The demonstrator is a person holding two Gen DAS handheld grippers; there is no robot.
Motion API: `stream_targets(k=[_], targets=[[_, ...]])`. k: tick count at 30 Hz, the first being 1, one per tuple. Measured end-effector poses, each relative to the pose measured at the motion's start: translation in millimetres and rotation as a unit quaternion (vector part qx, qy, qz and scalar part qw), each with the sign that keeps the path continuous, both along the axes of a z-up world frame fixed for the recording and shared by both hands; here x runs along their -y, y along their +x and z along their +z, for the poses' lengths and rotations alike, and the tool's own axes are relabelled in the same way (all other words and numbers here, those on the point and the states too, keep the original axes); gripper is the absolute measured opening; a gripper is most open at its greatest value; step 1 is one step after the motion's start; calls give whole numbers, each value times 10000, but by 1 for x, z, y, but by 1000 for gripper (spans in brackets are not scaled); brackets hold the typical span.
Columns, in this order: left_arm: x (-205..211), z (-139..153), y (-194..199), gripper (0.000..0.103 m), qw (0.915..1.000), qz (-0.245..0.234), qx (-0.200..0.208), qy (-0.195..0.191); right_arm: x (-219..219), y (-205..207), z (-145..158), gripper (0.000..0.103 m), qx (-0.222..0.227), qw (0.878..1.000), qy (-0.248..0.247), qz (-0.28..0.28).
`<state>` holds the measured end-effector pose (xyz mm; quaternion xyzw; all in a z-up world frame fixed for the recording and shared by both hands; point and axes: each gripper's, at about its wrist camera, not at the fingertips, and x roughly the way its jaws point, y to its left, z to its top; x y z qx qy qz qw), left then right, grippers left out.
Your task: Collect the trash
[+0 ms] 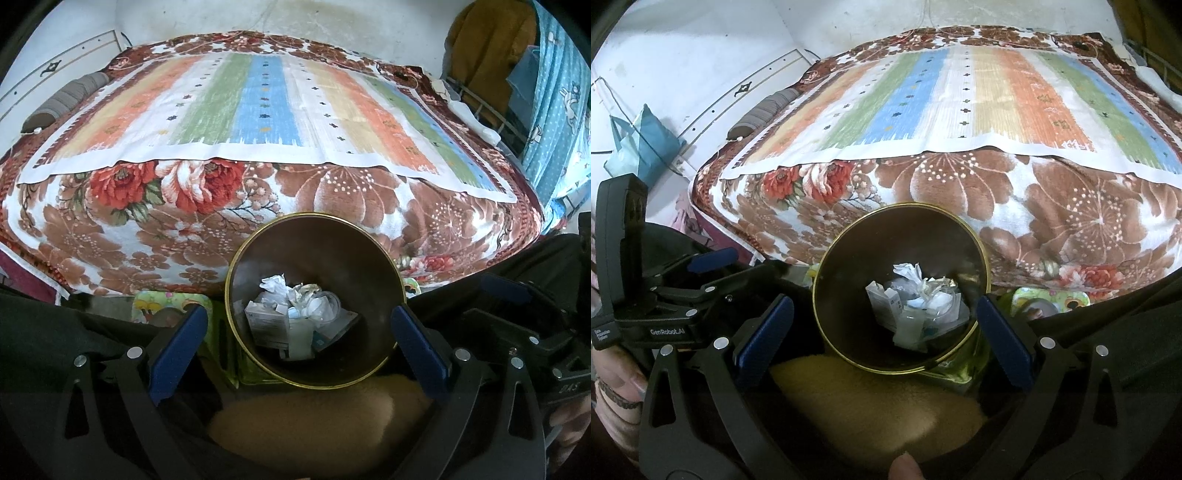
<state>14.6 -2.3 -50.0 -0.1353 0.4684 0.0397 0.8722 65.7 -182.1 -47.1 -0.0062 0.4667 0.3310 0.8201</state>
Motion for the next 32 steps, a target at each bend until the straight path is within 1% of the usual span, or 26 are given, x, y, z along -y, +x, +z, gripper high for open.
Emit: stream_targets(k=[32], targets=[[3,0,1,97,10000,2,10,-20,-1,-1,0,94,26,10000,7,-10]])
